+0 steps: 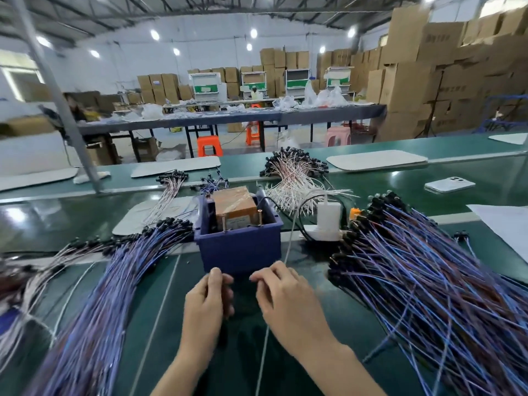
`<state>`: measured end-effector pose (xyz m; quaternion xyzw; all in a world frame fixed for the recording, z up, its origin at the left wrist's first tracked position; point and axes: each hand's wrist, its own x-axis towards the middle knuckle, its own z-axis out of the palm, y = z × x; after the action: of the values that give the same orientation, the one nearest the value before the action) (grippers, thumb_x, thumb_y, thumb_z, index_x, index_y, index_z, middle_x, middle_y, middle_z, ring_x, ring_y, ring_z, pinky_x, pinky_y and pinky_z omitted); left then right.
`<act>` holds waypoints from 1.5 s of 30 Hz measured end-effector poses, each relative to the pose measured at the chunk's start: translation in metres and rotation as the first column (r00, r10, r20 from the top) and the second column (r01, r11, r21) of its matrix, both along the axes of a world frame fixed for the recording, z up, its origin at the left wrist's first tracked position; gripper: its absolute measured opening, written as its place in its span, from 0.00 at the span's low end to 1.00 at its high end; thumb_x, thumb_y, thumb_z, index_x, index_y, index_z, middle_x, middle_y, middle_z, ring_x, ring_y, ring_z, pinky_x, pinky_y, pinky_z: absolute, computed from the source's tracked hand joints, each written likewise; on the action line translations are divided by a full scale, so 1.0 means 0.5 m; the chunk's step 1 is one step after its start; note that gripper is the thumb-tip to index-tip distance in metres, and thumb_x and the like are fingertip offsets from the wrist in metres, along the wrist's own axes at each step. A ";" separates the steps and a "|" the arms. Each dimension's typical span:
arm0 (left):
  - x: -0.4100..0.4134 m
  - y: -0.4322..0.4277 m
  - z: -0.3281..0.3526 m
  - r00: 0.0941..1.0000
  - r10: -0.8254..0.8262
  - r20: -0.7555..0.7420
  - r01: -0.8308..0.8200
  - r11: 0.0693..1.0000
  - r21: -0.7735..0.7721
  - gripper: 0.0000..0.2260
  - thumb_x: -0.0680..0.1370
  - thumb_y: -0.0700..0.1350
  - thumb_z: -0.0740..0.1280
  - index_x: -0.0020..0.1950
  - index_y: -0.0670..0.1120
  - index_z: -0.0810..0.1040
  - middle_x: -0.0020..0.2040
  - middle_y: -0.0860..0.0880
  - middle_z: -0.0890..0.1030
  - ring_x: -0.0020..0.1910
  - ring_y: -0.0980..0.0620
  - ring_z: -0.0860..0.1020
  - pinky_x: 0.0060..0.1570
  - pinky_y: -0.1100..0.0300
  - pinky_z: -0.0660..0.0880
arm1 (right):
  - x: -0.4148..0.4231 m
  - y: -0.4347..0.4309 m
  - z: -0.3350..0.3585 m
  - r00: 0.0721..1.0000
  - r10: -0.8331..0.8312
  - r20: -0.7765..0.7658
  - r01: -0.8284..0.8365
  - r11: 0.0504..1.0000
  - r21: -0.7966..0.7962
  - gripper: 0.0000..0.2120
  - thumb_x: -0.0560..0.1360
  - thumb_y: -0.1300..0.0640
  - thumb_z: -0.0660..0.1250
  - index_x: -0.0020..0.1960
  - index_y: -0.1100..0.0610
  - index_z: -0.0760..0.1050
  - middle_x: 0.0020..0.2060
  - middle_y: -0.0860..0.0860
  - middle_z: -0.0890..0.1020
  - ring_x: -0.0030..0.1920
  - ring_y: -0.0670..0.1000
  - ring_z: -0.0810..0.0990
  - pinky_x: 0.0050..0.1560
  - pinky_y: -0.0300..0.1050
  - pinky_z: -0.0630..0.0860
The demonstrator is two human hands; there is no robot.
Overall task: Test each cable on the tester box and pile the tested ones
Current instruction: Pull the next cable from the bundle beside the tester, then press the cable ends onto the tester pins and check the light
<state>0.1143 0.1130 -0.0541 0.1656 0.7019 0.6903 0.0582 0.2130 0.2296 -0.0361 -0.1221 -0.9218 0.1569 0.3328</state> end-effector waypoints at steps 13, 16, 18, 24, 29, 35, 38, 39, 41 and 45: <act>-0.020 -0.019 0.024 0.974 0.197 0.116 -0.212 0.967 0.140 0.14 0.86 0.47 0.56 0.49 0.48 0.80 0.35 0.53 0.79 0.31 0.55 0.76 0.30 0.64 0.73 | -0.104 0.009 -0.046 0.982 0.186 -0.029 -0.156 0.714 -0.683 0.16 0.81 0.57 0.61 0.52 0.35 0.78 0.40 0.43 0.84 0.37 0.45 0.81 0.37 0.35 0.75; -0.079 -0.035 0.055 0.922 0.388 -0.013 -0.383 0.915 0.126 0.13 0.85 0.47 0.56 0.47 0.51 0.79 0.38 0.54 0.80 0.34 0.59 0.76 0.35 0.68 0.72 | -0.108 0.017 -0.041 0.986 0.133 -0.103 -0.162 0.573 -0.803 0.18 0.82 0.59 0.61 0.50 0.37 0.80 0.38 0.47 0.84 0.34 0.43 0.79 0.37 0.34 0.75; -0.135 -0.044 0.074 0.883 0.436 -0.172 -0.446 0.895 -0.026 0.11 0.85 0.46 0.56 0.49 0.52 0.77 0.41 0.54 0.80 0.38 0.57 0.77 0.37 0.65 0.71 | -0.107 0.019 -0.038 0.986 0.107 -0.129 -0.166 0.511 -0.844 0.18 0.82 0.60 0.61 0.49 0.38 0.81 0.37 0.49 0.83 0.33 0.45 0.78 0.37 0.36 0.75; -0.277 -0.039 0.069 0.786 -0.006 -0.618 -0.557 0.426 -0.713 0.15 0.86 0.51 0.55 0.66 0.45 0.73 0.63 0.46 0.78 0.62 0.45 0.74 0.61 0.51 0.70 | -0.101 0.030 -0.031 0.984 0.058 -0.169 -0.178 0.422 -0.889 0.20 0.82 0.62 0.60 0.46 0.40 0.82 0.35 0.51 0.83 0.31 0.46 0.78 0.35 0.36 0.75; -0.319 -0.032 0.029 0.782 -0.217 -0.584 -0.578 0.098 -0.810 0.12 0.82 0.40 0.60 0.65 0.47 0.72 0.65 0.46 0.75 0.66 0.44 0.71 0.63 0.52 0.68 | -0.106 0.043 -0.037 0.983 0.037 -0.182 -0.183 0.373 -0.910 0.17 0.83 0.65 0.59 0.49 0.49 0.83 0.34 0.52 0.83 0.30 0.47 0.78 0.33 0.35 0.75; -0.337 -0.021 0.025 0.790 -0.135 -0.598 -0.592 0.090 -0.801 0.16 0.82 0.39 0.57 0.70 0.46 0.67 0.66 0.46 0.75 0.65 0.45 0.74 0.62 0.53 0.69 | -0.111 0.053 -0.043 0.976 0.023 -0.218 -0.213 0.336 -0.917 0.17 0.83 0.66 0.59 0.49 0.52 0.83 0.33 0.52 0.83 0.29 0.48 0.78 0.32 0.36 0.75; -0.345 -0.019 0.024 0.808 -0.131 -0.574 -0.573 0.052 -0.818 0.13 0.82 0.39 0.57 0.65 0.47 0.71 0.65 0.45 0.75 0.64 0.44 0.74 0.61 0.52 0.69 | -0.116 0.056 -0.045 0.971 0.014 -0.240 -0.232 0.316 -0.920 0.17 0.83 0.66 0.59 0.49 0.52 0.84 0.32 0.53 0.83 0.28 0.48 0.77 0.31 0.37 0.75; -0.348 -0.019 0.026 0.814 -0.130 -0.567 -0.567 0.036 -0.823 0.12 0.81 0.38 0.58 0.63 0.47 0.73 0.64 0.45 0.75 0.64 0.44 0.74 0.61 0.52 0.69 | -0.118 0.058 -0.045 0.970 0.009 -0.244 -0.235 0.307 -0.922 0.17 0.83 0.66 0.59 0.48 0.52 0.84 0.32 0.53 0.83 0.28 0.49 0.77 0.31 0.37 0.75; -0.352 -0.021 0.029 0.804 -0.136 -0.579 -0.583 0.012 -0.813 0.12 0.80 0.38 0.59 0.62 0.46 0.74 0.64 0.44 0.73 0.64 0.44 0.73 0.61 0.52 0.68 | -0.120 0.062 -0.047 0.968 -0.006 -0.252 -0.240 0.286 -0.928 0.17 0.83 0.66 0.59 0.48 0.52 0.84 0.32 0.53 0.82 0.28 0.49 0.76 0.30 0.38 0.74; -0.346 -0.033 0.061 0.738 -0.041 -0.673 -0.655 0.195 -0.730 0.09 0.82 0.39 0.57 0.60 0.41 0.73 0.58 0.41 0.78 0.59 0.42 0.74 0.58 0.50 0.69 | -0.123 0.065 -0.051 0.966 -0.014 -0.258 -0.247 0.244 -0.938 0.16 0.83 0.65 0.58 0.50 0.53 0.84 0.32 0.53 0.82 0.28 0.49 0.76 0.30 0.38 0.74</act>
<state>-0.0588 0.0967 -0.0235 0.1347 0.9671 0.0394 -0.2120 0.1516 0.2621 -0.0615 -0.2131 -0.5979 0.7231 0.2723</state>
